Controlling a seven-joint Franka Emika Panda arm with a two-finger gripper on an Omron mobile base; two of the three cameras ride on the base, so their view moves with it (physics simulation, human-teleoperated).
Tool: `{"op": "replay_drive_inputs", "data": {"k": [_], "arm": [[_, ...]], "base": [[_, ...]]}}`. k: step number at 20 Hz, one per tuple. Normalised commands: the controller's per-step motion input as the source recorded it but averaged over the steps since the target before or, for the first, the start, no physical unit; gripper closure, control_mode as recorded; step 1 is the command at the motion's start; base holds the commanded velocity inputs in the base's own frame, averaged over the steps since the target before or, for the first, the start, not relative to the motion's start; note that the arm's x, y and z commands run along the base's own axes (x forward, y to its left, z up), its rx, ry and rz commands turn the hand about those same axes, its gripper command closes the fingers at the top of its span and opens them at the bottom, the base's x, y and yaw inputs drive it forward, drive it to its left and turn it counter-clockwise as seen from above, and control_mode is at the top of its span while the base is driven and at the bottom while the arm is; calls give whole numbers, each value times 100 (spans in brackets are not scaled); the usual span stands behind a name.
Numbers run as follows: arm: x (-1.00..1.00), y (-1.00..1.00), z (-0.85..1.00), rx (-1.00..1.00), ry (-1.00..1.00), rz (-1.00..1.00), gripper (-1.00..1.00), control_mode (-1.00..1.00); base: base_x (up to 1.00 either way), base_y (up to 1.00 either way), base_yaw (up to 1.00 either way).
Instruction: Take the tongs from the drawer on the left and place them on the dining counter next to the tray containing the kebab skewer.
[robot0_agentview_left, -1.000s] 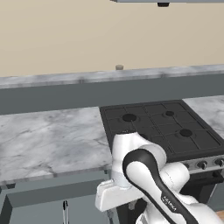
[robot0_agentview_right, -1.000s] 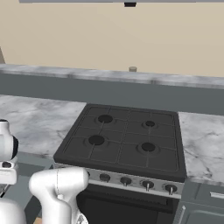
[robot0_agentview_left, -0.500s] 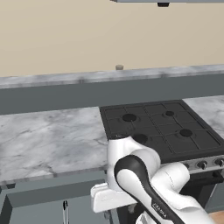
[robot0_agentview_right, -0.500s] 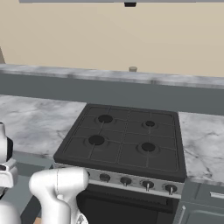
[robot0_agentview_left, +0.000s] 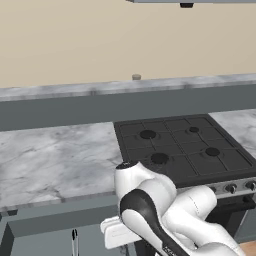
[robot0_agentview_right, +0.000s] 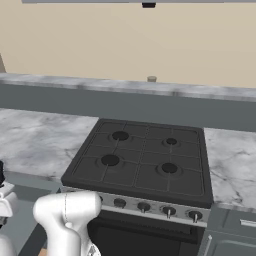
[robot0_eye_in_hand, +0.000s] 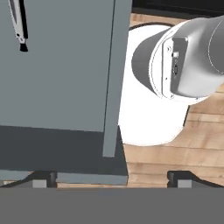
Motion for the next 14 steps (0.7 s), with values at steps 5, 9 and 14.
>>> {"op": "replay_drive_inputs", "data": {"k": [5, 9, 14], "arm": [[6, 0, -9, -14, -24, 1, -100, -100], [1, 0, -1, -1, -23, 1, -100, -100], [15, 0, -3, 0, -9, 0, -100, -100]], "base": [[0, 0, 0], [0, 0, 0], [0, 0, 0]]}}
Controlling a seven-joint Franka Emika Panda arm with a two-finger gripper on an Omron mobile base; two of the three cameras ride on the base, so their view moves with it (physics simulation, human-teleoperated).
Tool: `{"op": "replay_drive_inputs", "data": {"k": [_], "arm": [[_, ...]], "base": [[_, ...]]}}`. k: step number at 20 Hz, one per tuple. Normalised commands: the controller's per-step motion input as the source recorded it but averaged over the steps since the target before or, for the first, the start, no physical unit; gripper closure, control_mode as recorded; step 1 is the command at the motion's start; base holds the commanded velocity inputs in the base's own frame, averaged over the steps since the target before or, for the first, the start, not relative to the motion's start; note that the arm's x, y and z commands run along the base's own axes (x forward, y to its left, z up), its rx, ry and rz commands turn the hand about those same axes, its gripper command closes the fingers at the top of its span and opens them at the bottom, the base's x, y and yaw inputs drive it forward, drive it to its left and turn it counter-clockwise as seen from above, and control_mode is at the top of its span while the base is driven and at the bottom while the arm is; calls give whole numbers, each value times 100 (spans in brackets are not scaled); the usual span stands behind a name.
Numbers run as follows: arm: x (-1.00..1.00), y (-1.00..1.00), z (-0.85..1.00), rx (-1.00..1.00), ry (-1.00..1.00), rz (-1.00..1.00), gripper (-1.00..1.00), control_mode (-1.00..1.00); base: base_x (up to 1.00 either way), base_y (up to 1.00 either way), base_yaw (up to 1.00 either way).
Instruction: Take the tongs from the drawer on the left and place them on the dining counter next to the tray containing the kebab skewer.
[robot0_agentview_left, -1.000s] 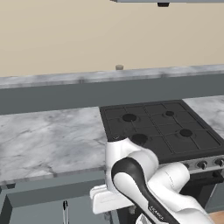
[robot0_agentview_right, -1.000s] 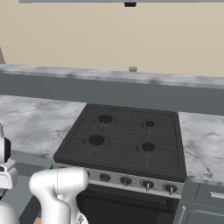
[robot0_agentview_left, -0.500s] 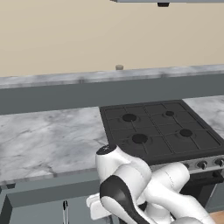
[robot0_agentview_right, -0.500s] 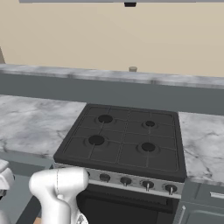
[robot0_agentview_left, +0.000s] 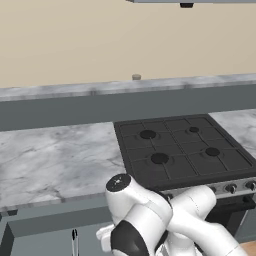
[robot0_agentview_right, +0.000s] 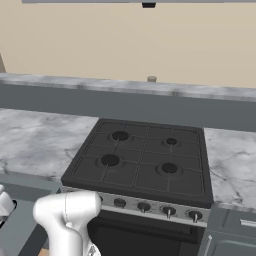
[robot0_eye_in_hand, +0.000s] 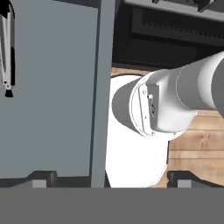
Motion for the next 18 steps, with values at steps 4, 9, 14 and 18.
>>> {"op": "replay_drive_inputs", "data": {"k": [4, 9, 14, 18], "arm": [[26, 0, -11, 1, 0, 0, -100, -100], [34, 0, -28, 2, 0, 0, -100, -100], [25, 1, -33, 2, 0, 0, -100, -100], [23, 7, -30, 4, 1, 0, -100, -100]], "base": [[0, 0, 0], [0, 0, 0], [0, 0, 0], [0, 0, 0]]}}
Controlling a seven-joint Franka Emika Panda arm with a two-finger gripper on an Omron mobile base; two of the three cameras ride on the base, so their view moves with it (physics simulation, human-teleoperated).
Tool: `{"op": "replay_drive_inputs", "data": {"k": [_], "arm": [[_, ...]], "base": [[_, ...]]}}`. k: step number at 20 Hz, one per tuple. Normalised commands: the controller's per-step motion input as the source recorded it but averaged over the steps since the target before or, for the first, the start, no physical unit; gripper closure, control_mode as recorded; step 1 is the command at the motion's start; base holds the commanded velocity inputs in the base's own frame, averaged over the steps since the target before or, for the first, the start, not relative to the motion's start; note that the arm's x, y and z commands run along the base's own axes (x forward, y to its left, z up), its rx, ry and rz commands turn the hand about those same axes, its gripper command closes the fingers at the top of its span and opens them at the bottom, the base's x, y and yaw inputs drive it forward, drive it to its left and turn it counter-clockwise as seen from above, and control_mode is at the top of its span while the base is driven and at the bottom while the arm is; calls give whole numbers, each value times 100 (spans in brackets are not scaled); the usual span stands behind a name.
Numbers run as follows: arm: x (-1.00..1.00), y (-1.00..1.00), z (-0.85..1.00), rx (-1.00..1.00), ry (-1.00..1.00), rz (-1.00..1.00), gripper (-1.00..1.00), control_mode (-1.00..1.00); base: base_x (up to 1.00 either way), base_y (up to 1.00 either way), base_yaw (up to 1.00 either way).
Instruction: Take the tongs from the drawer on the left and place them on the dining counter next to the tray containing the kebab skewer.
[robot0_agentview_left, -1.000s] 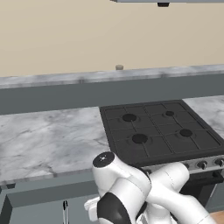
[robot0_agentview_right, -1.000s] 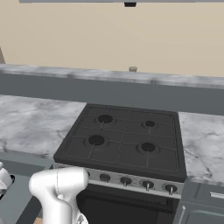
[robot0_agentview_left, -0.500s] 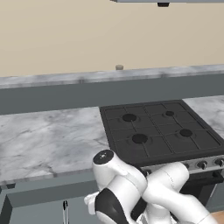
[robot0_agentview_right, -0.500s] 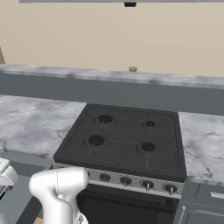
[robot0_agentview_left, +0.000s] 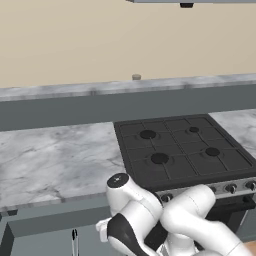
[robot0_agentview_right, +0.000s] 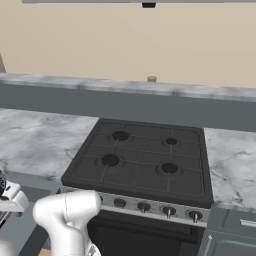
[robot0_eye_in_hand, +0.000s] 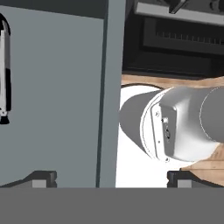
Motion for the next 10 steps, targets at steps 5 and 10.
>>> {"op": "replay_drive_inputs", "data": {"k": [5, 10], "arm": [[12, 20, -19, 3, 3, 0, -100, -100], [3, 31, -16, 1, 1, 0, -100, -100]], "base": [[0, 0, 0], [0, 0, 0]]}}
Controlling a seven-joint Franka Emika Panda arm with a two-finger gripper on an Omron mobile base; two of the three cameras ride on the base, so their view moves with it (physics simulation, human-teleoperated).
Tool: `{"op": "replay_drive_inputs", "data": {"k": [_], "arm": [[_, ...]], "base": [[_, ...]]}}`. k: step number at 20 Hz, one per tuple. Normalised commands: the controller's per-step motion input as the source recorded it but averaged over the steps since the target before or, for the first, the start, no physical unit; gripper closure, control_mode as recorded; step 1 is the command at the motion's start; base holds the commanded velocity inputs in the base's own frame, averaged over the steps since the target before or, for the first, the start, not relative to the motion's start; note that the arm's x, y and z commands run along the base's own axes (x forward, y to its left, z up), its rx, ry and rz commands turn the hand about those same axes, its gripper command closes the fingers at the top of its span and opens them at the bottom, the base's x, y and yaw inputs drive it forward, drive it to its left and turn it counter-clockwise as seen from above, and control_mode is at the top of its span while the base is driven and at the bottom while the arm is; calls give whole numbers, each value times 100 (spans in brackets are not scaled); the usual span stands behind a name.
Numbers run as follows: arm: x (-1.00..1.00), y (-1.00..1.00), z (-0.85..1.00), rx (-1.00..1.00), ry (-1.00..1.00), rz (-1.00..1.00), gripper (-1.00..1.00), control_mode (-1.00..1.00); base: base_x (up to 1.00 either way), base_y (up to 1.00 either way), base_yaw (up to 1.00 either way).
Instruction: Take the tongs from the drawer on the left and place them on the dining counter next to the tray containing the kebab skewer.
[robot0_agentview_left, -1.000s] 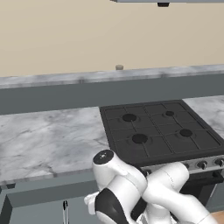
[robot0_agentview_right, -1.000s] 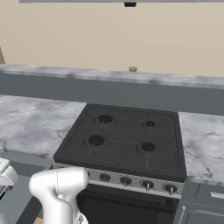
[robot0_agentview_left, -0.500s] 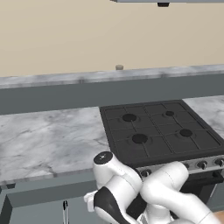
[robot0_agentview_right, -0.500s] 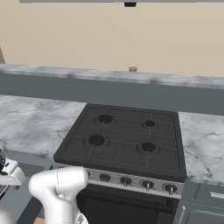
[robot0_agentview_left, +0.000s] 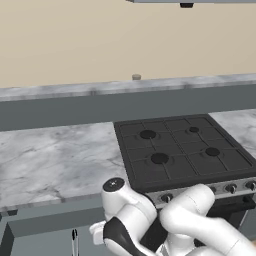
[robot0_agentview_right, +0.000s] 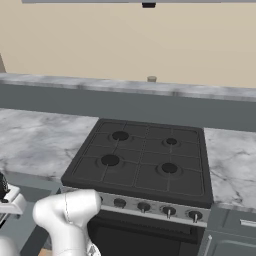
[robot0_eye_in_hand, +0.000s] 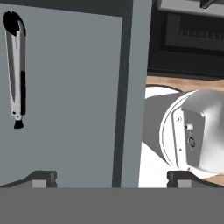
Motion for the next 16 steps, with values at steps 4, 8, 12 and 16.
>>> {"op": "replay_drive_inputs", "data": {"k": [4, 8, 12, 16], "arm": [[0, 26, -6, 0, 0, 0, -100, -100], [5, 23, -9, 0, 0, 0, -100, -100], [8, 23, -16, 0, 0, 0, -100, -100], [13, 22, -22, 0, 0, 0, -100, -100]], "base": [[0, 0, 0], [0, 0, 0], [0, 0, 0], [0, 0, 0]]}}
